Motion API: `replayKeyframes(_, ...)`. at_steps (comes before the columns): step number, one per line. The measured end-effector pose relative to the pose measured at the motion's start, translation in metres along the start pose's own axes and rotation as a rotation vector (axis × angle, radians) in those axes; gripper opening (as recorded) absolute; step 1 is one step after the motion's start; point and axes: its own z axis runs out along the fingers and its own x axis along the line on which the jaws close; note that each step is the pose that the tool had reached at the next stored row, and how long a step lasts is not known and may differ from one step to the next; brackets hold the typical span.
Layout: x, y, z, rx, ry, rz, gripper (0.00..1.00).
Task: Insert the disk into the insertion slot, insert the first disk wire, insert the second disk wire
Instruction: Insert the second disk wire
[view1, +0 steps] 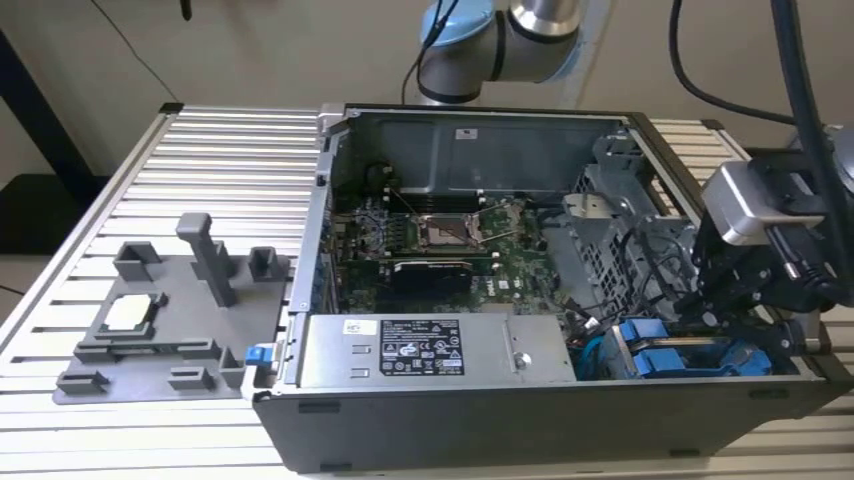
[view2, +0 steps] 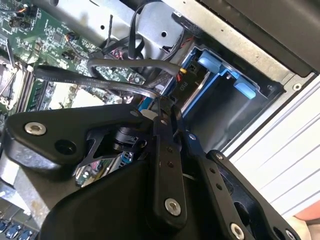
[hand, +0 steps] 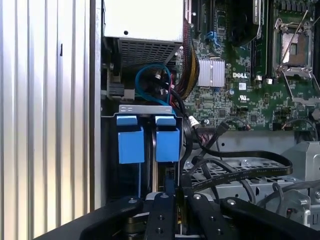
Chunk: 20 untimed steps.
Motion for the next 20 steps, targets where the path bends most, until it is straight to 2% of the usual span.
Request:
replayKeyframes(13,0.0010,-0.0002,0.0053,0.0006,-0.0005,0.003,0.16)
replayKeyframes(15,0.0011,-0.0002,0.0055,0.0006,-0.0007,0.003,0.18)
replayKeyframes(16,0.0010,-0.0002,0.0054,0.0006,-0.0005,0.003,0.24)
replayKeyframes(20,0.0006,-0.0001,0.0030,-0.0003,-0.0003,0.004,0.24)
